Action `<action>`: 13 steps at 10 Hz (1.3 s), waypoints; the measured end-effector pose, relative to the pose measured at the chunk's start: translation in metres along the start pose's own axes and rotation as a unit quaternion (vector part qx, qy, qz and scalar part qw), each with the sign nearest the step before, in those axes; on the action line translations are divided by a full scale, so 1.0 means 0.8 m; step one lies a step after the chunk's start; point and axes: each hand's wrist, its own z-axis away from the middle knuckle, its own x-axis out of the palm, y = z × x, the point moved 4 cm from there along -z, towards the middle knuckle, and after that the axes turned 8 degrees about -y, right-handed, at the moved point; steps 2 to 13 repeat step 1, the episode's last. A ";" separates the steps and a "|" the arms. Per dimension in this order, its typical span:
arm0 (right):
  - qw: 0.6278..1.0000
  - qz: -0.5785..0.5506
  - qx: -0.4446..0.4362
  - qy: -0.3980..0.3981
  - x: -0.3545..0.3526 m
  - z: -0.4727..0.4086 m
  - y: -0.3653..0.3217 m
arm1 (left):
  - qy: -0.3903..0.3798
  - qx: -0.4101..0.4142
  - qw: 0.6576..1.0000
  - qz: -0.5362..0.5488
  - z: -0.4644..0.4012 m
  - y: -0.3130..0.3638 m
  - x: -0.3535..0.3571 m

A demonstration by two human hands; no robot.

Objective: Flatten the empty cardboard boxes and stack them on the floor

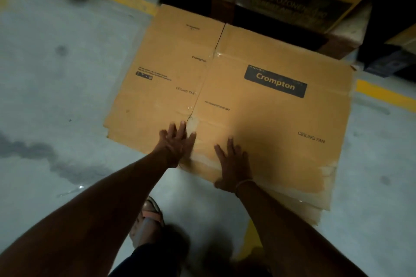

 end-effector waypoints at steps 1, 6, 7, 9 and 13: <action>0.996 -0.070 0.011 -0.052 -0.036 0.027 0.025 | -0.023 0.064 0.997 -0.027 0.031 0.018 -0.043; 0.996 -0.070 0.011 -0.052 -0.036 0.027 0.025 | -0.023 0.064 0.997 -0.027 0.031 0.018 -0.043; 0.996 -0.070 0.011 -0.052 -0.036 0.027 0.025 | -0.023 0.064 0.997 -0.027 0.031 0.018 -0.043; 0.996 -0.070 0.011 -0.052 -0.036 0.027 0.025 | -0.023 0.064 0.997 -0.027 0.031 0.018 -0.043; 0.996 -0.070 0.011 -0.052 -0.036 0.027 0.025 | -0.023 0.064 0.997 -0.027 0.031 0.018 -0.043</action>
